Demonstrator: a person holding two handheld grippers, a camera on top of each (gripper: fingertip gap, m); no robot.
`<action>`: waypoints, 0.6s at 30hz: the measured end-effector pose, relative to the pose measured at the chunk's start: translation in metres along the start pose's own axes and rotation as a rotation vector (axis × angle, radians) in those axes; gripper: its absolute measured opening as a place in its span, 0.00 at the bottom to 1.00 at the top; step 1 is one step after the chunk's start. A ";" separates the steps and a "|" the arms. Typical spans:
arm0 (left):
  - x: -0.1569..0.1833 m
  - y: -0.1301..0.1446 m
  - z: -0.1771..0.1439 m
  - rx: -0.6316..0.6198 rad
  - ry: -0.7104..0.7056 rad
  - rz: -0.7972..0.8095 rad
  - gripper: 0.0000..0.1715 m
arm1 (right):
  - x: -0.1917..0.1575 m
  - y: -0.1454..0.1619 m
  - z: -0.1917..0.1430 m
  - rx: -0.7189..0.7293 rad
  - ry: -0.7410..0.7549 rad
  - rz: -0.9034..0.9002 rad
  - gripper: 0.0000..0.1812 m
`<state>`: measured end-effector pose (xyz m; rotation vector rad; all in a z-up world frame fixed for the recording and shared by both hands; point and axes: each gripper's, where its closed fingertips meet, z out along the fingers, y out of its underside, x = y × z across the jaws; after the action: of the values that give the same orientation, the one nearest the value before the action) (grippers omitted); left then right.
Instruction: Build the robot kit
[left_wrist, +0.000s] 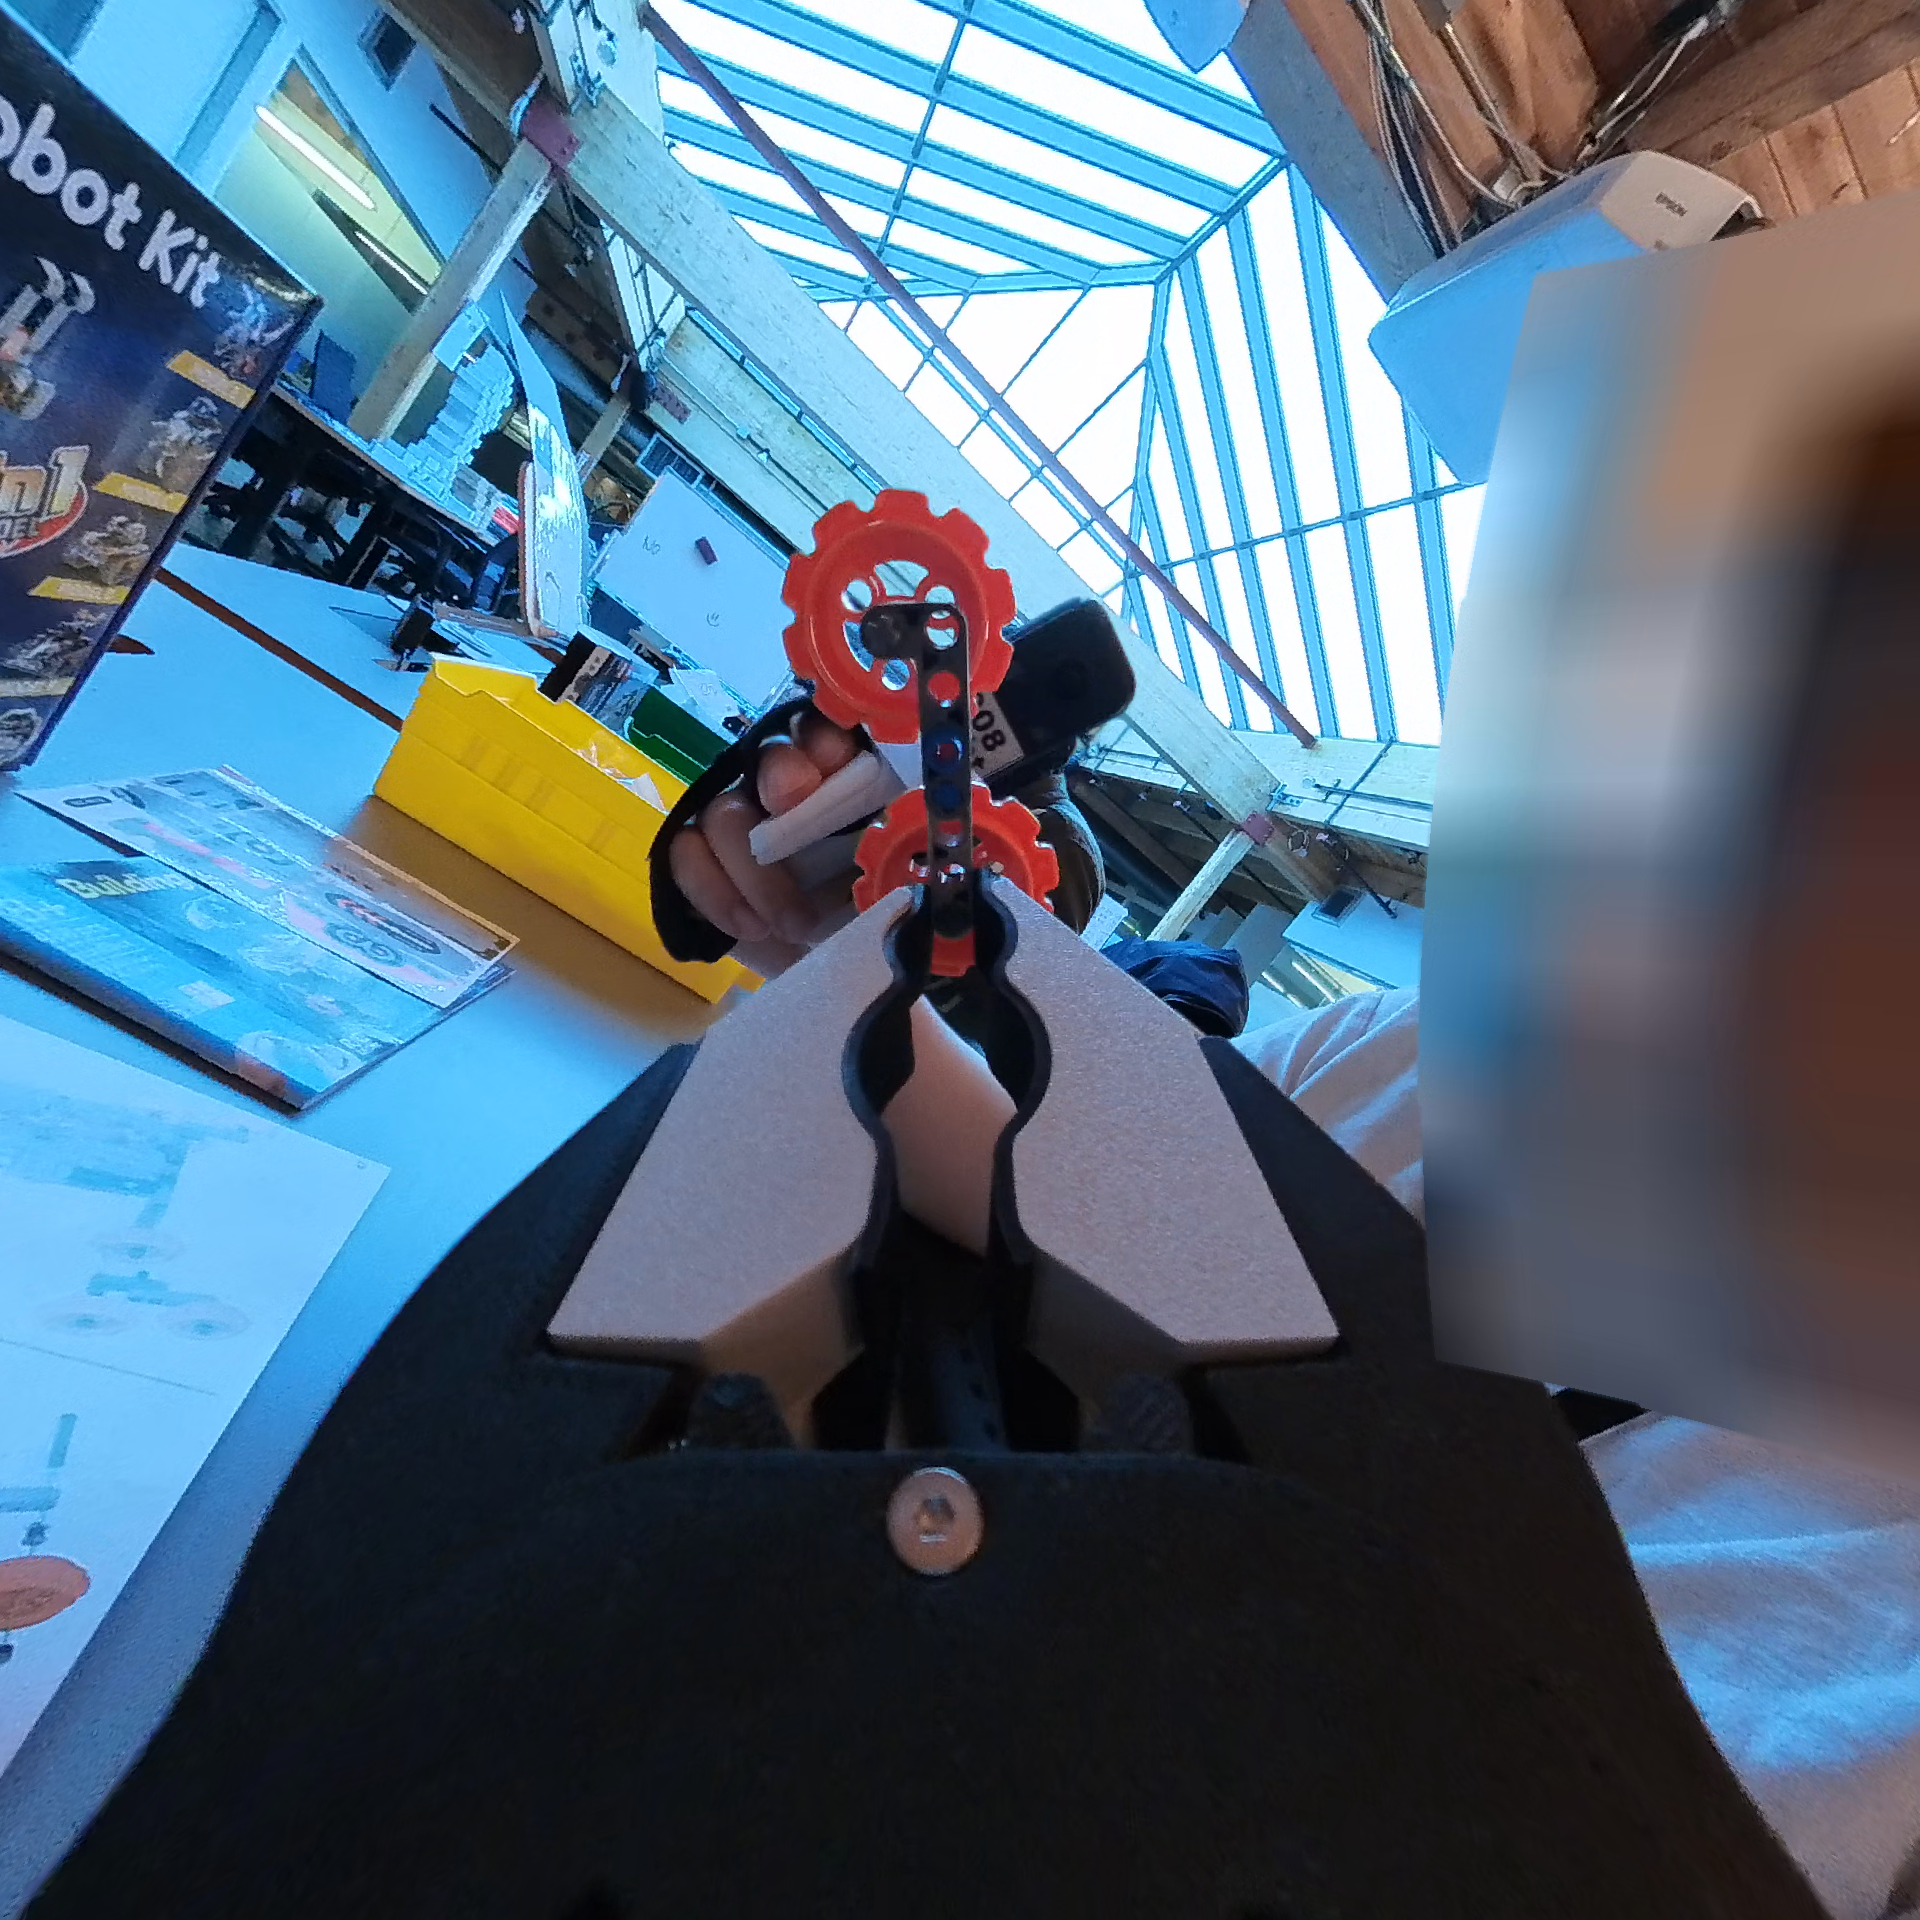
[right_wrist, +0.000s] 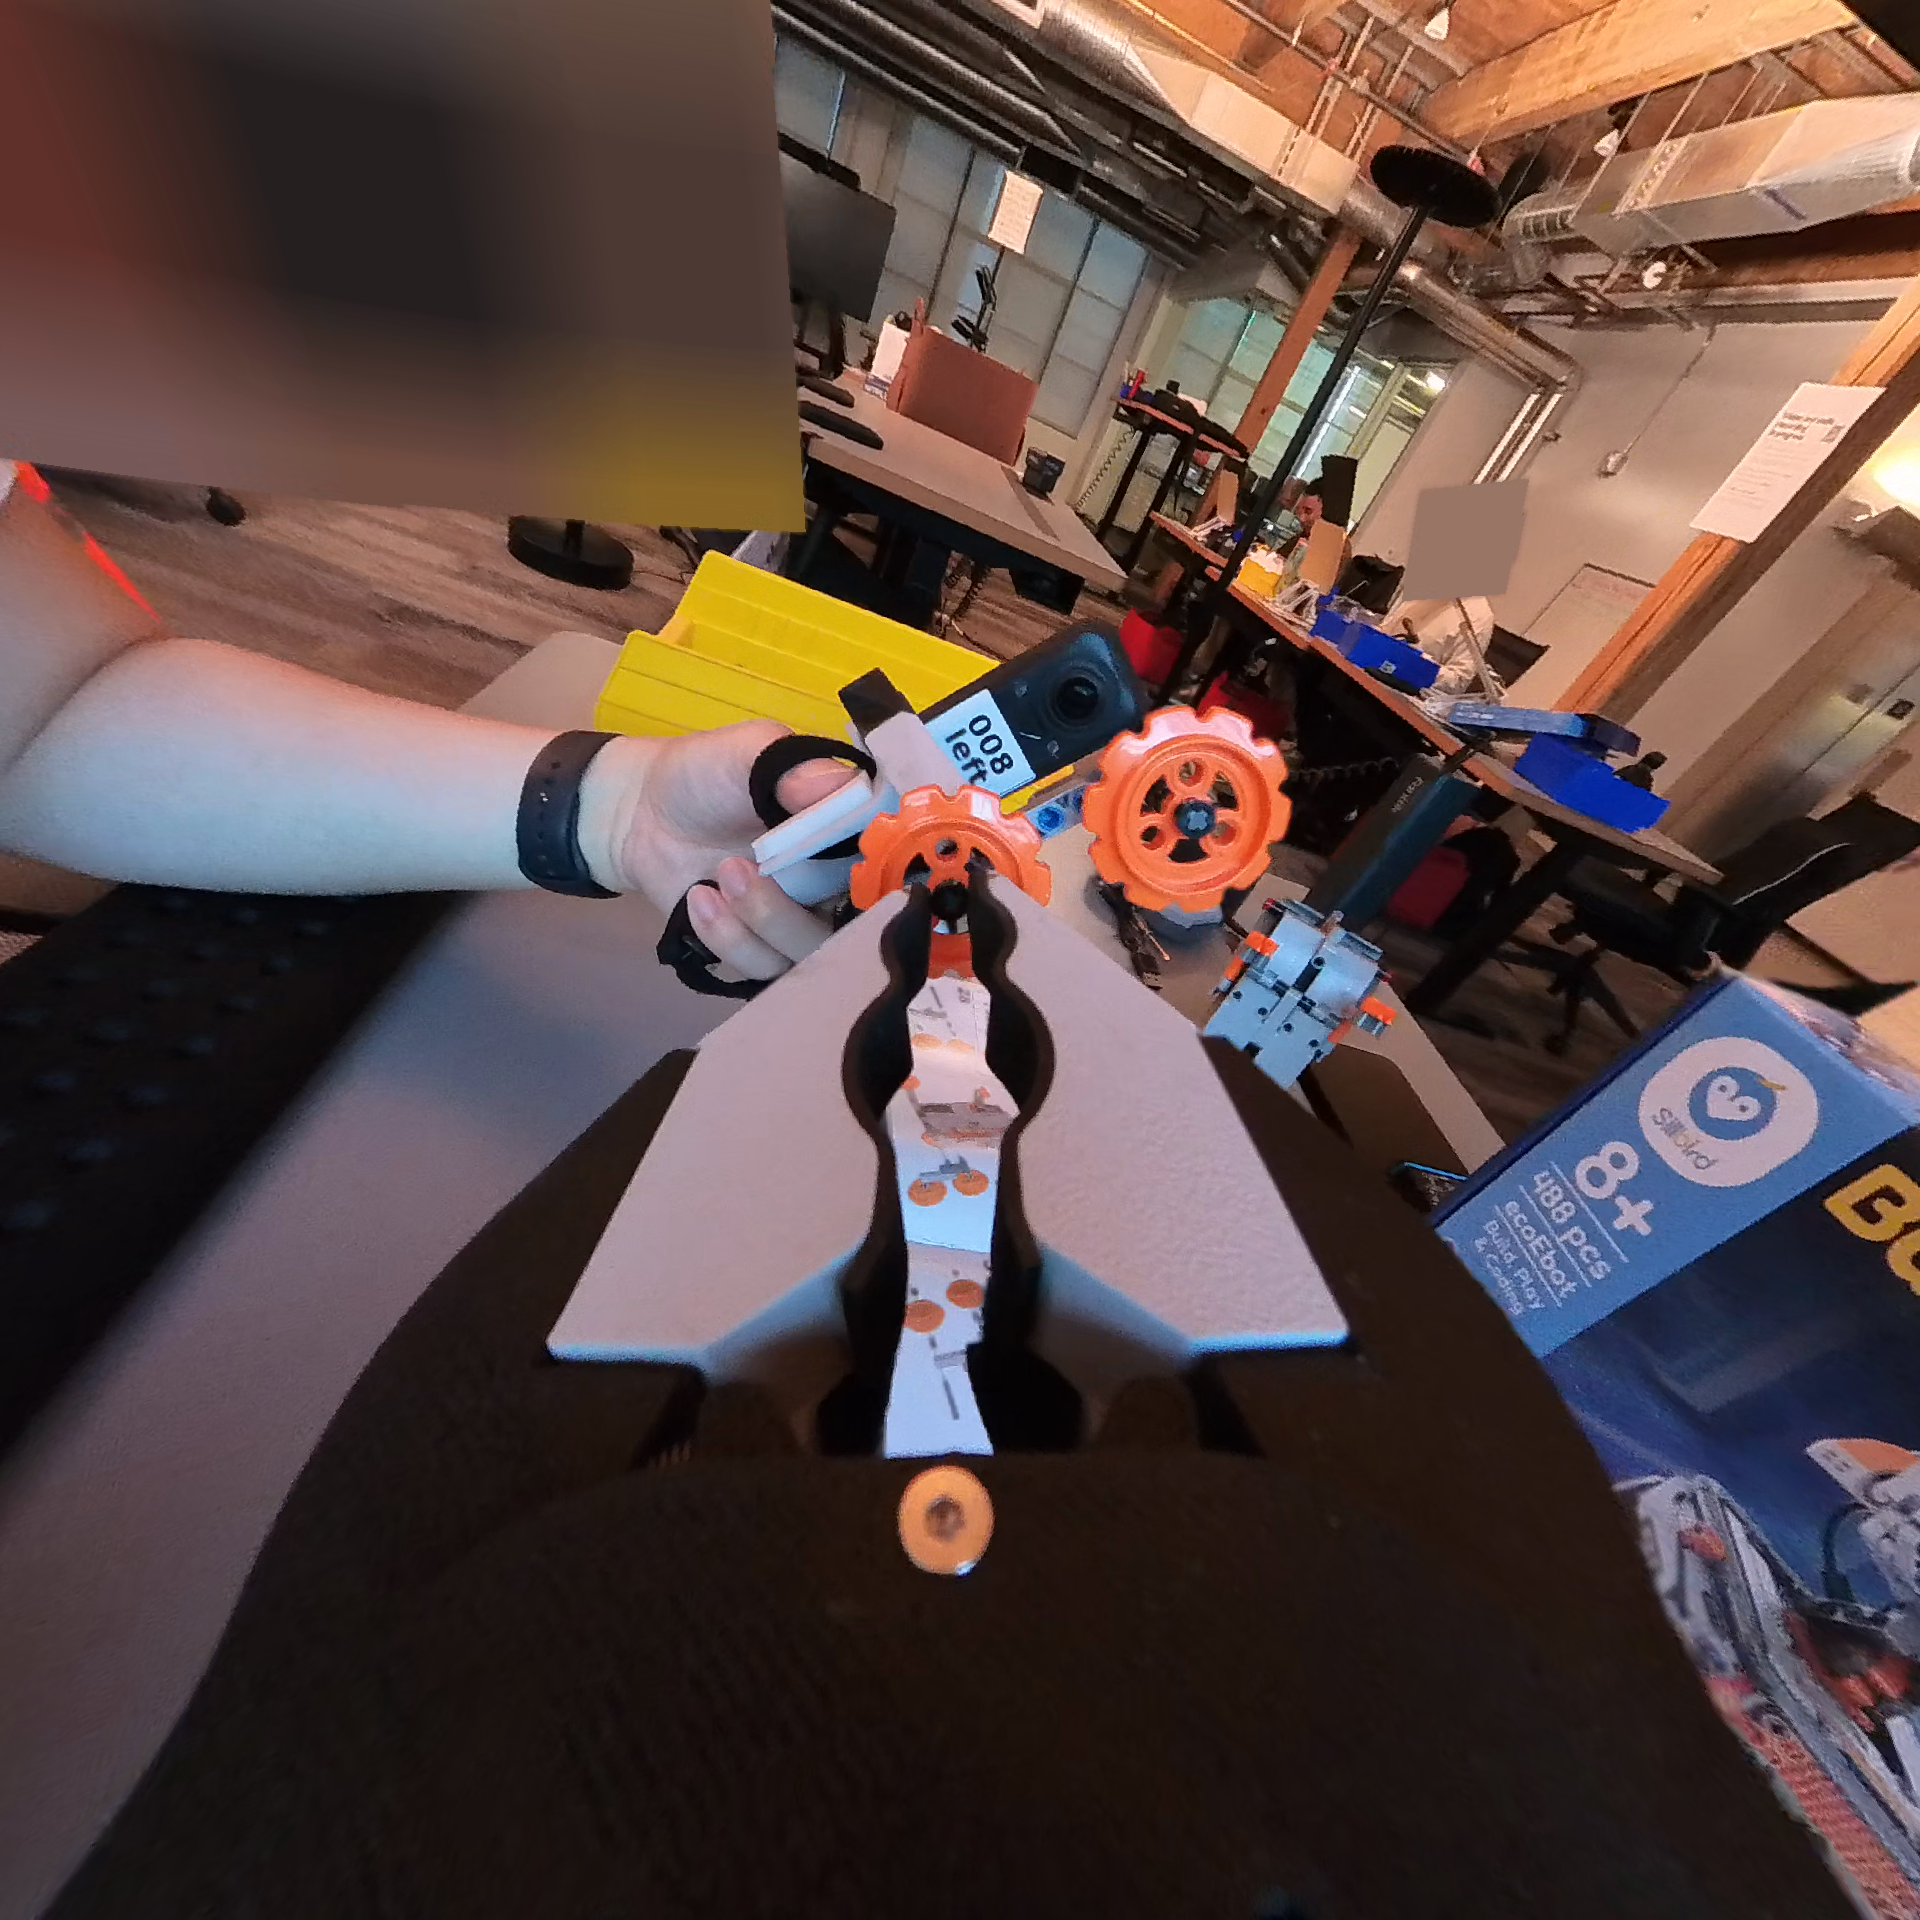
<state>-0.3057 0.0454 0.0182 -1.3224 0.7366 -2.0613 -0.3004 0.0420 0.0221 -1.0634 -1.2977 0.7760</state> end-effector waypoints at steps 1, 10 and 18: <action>-0.001 0.000 0.000 -0.001 -0.006 -0.004 0.03 | 0.000 0.001 0.000 -0.001 -0.001 0.001 0.04; -0.008 0.006 0.000 -0.023 -0.005 -0.043 0.03 | -0.002 0.010 -0.002 -0.019 -0.039 0.032 0.04; -0.003 0.007 0.003 -0.013 0.033 -0.086 0.03 | -0.005 0.005 -0.004 -0.015 -0.042 -0.019 0.04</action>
<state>-0.3005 0.0425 0.0126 -1.3522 0.7193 -2.1538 -0.2964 0.0384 0.0160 -1.0502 -1.3492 0.7796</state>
